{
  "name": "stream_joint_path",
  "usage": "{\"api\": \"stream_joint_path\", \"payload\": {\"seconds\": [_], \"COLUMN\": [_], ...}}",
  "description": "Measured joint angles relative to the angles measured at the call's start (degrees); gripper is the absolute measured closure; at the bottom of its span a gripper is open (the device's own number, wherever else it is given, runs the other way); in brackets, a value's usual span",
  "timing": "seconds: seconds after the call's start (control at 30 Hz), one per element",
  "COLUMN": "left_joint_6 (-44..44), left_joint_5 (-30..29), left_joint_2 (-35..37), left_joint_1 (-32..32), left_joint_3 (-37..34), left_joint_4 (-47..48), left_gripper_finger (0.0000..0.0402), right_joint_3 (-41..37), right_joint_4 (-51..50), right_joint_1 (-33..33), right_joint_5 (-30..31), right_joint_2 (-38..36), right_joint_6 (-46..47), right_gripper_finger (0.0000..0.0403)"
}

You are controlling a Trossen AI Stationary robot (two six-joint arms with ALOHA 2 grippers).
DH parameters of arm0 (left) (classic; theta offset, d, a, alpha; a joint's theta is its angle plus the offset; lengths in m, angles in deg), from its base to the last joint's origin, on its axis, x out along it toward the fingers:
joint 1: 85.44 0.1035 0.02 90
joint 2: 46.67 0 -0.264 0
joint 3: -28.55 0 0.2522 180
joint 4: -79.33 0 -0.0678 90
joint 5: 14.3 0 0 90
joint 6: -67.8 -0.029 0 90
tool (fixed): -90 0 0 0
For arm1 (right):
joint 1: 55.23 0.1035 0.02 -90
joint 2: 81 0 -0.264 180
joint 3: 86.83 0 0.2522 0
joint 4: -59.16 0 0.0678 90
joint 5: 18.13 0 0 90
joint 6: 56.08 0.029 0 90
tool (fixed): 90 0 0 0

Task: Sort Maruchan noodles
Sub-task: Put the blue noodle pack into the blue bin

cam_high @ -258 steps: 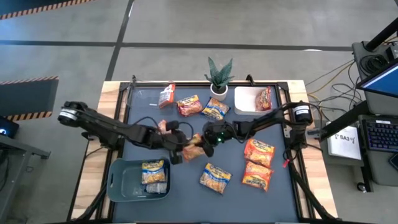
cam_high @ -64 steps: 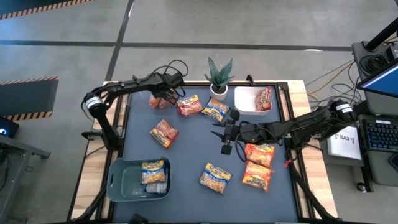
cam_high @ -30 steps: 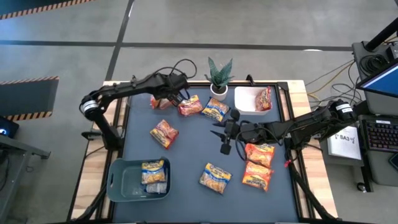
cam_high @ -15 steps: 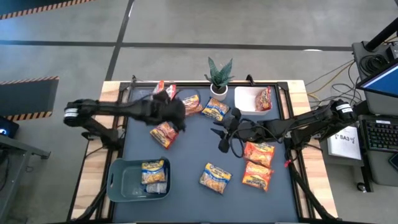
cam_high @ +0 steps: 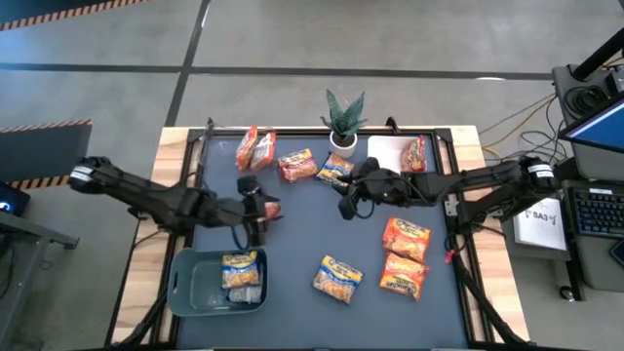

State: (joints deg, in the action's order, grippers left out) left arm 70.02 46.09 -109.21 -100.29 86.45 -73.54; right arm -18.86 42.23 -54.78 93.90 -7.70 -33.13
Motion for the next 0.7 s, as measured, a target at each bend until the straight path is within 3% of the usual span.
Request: {"api": "stream_joint_path", "payload": {"seconds": [0.13,0.37,0.7], "left_joint_6": [-0.26,-1.29,-1.73], "left_joint_5": [-0.97,-10.20,-10.42], "left_joint_2": [3.45,6.26,5.98], "left_joint_1": [-0.07,-0.05,-0.07], "left_joint_3": [-4.11,-6.02,-6.12], "left_joint_4": [-2.94,-3.60,-2.72], "left_gripper_finger": [0.0205,0.0205,0.0206], "right_joint_3": [0.00,2.44,18.26], "right_joint_4": [-1.04,-4.50,-32.35], "right_joint_1": [-0.94,-1.63,-2.02], "right_joint_5": [-1.05,-1.78,-2.38], "right_joint_2": [0.00,5.28,21.81], "right_joint_6": [1.79,4.16,-13.75], "right_gripper_finger": [0.0273,0.0273,0.0273]}}
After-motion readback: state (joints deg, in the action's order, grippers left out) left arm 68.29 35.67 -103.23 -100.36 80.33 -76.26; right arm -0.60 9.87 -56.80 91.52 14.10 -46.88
